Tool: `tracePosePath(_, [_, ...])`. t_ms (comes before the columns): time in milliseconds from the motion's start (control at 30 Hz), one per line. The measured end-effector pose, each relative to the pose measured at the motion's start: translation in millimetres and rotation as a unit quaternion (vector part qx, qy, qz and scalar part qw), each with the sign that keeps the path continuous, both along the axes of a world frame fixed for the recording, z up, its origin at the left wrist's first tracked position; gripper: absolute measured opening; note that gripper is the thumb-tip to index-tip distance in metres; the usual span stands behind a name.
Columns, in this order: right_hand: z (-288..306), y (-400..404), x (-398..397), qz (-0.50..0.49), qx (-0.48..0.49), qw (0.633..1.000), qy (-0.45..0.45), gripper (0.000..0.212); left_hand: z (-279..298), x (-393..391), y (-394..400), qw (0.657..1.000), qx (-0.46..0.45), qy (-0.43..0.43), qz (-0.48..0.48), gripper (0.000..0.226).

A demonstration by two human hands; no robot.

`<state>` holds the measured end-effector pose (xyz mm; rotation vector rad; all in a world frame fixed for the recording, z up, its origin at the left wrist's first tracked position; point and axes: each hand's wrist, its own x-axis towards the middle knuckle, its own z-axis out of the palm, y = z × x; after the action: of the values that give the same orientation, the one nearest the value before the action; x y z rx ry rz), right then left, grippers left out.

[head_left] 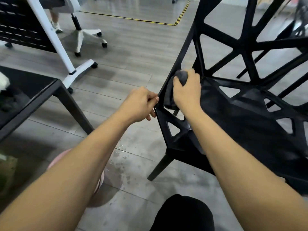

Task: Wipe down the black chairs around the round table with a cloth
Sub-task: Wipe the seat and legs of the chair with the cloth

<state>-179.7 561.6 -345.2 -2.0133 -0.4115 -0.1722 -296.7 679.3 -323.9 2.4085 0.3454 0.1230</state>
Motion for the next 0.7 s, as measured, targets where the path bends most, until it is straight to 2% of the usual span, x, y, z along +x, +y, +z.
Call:
tracePosePath(167, [-18.2, -10.9, -49.8, 0.033, -0.065, 0.997, -0.012, 0.024, -3.1, 2.1, 4.7, 0.995, -0.103, -0.001, 0.015, 0.03])
tracePosePath(233, [-23.0, -16.3, -65.7, 0.042, -0.086, 0.994, -0.054, 0.026, -2.7, 3.6, 0.4, 0.995, -0.095, 0.006, 0.041, 0.033])
tracePosePath(367, [-27.1, -28.4, -82.4, 0.084, -0.173, 0.975, -0.114, 0.04, 0.0, 7.6, -22.5, 0.99, 0.041, -0.012, 0.136, 0.034])
tracePosePath(500, [-26.5, -67.0, -85.1, 0.045, -0.274, 0.95, -0.143, 0.037, -3.4, 12.8, -41.3, 0.976, 0.118, -0.033, 0.181, 0.022])
tracePosePath(533, [-29.3, -83.0, -87.4, 0.031, -0.302, 0.943, -0.139, 0.038, -5.2, 14.3, -43.1, 0.97, 0.16, -0.058, 0.174, 0.019])
tracePosePath(633, [-32.2, -121.8, -92.2, 0.014, -0.338, 0.93, -0.144, 0.04, -14.7, 22.8, -53.2, 0.929, 0.298, -0.192, 0.101, 0.04])
tracePosePath(700, [-29.3, -127.2, -91.9, 0.04, -0.316, 0.941, -0.112, 0.045, -25.4, 29.4, -65.0, 0.919, 0.338, -0.204, 0.02, 0.041])
